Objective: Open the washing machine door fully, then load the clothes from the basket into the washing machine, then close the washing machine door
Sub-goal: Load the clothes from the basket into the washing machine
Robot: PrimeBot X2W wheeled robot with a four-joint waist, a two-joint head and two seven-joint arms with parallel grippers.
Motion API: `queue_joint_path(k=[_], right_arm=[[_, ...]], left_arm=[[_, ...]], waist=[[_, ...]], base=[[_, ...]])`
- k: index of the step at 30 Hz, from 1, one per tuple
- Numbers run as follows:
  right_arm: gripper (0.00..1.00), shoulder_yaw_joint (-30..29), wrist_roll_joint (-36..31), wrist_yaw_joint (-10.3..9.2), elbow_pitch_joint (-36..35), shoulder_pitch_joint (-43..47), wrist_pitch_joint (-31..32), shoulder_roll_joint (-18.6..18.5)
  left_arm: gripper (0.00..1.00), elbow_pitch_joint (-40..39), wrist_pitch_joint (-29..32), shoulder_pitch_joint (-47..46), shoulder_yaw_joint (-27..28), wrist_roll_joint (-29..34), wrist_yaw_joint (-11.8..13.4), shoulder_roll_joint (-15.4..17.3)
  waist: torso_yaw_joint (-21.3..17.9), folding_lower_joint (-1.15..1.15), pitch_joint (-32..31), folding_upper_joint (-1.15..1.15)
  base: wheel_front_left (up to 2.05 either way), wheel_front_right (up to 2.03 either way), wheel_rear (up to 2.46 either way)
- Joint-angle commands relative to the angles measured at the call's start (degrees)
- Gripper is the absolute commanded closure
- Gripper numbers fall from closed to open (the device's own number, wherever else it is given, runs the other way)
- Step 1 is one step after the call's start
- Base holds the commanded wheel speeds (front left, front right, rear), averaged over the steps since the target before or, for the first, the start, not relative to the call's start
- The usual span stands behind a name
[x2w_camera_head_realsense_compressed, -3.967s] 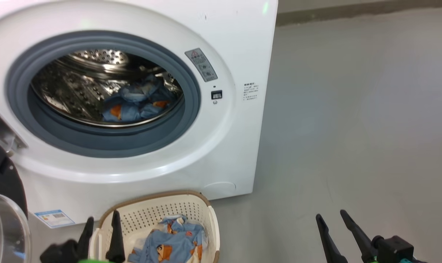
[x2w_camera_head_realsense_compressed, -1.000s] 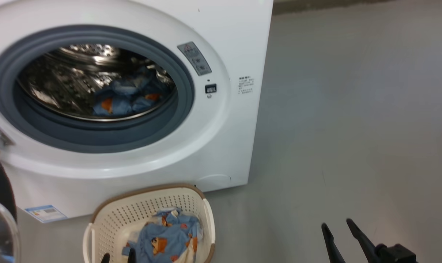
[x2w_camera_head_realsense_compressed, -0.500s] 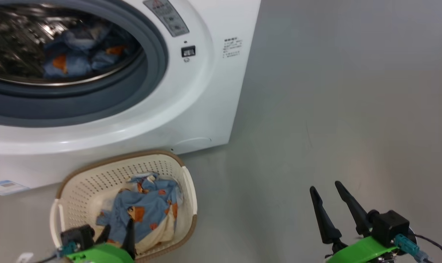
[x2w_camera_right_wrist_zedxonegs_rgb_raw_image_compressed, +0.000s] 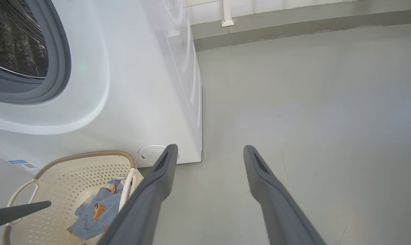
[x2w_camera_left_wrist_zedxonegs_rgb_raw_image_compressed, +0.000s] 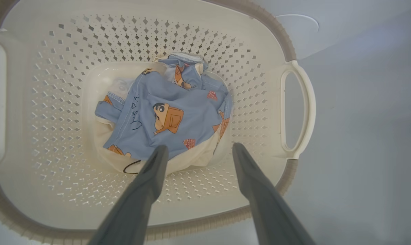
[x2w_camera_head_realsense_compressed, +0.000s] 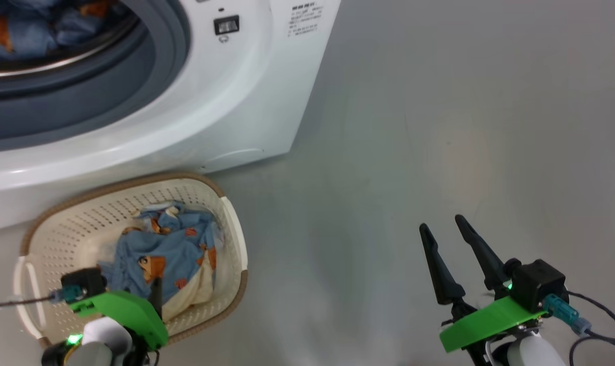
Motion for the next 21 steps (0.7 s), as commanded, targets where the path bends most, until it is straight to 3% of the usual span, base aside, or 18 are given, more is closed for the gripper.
queue_joint_path(k=[1, 5, 21], right_arm=[[0.00, 1.4, 0.6, 0.08, -1.4, -0.9, -0.7, 0.0], [0.00, 1.7, 1.2, 0.08, -1.7, -2.5, -0.7, 0.0], [0.00, 1.7, 1.8, 0.08, -2.4, -6.2, -0.7, 0.0]], left_arm=[[0.00, 0.5, -0.1, -1.7, 1.2, -0.3, -0.3, 1.8], [0.00, 5.3, -0.1, -5.6, 2.4, -2.7, -0.8, 1.7], [0.00, 17.8, -3.4, -16.4, 1.6, -2.8, -1.2, 4.6]], waist=[[-1.5, 0.00, 3.4, 0.00], [-2.2, 0.00, 6.4, 0.00], [-4.6, 0.00, 14.9, 0.00]], base=[[0.00, 0.00, 0.00], [0.00, 0.00, 0.00], [0.00, 0.00, 0.00]])
